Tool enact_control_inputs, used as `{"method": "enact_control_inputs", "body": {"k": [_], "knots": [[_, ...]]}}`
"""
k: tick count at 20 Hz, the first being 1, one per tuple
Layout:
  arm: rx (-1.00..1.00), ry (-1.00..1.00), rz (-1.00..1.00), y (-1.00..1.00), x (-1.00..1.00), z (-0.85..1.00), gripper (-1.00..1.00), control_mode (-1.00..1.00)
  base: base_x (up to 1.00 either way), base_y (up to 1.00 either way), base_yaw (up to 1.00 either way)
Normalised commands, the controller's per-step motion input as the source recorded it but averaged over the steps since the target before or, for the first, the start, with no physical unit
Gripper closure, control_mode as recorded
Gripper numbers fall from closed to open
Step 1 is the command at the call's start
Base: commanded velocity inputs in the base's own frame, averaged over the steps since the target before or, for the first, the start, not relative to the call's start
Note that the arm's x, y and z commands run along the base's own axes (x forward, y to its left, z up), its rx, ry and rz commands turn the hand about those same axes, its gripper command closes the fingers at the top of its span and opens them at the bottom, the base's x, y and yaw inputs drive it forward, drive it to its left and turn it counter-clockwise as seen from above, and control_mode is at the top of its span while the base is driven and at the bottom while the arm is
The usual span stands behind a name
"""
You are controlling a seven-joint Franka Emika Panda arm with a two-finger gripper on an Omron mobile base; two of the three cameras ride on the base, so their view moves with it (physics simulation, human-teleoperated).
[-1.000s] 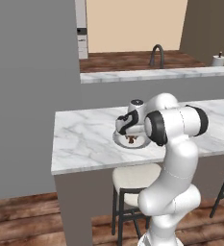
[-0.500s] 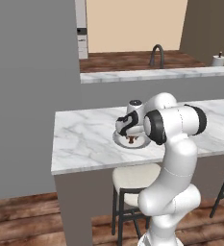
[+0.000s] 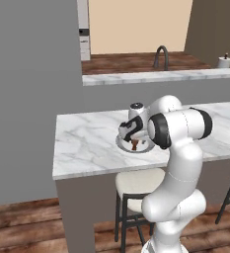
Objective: Take the chicken drumsticks from the pan and place one on each plate on the dining counter.
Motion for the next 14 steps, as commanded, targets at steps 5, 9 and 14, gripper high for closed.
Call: {"method": "enact_control_inputs", "body": {"k": [5, 9, 14], "knots": [[0.0, -0.04, 0.0, 0.0, 0.0, 0.36, -1.0, -1.0, 0.0, 0.0, 0.0], [0.0, -0.04, 0.0, 0.01, -0.23, 0.61, -1.0, -1.0, 0.0, 0.0, 0.0], [0.0, 0.0, 0.01, 0.0, -0.71, 0.55, -1.0, -1.0, 0.0, 0.0, 0.0]]}}
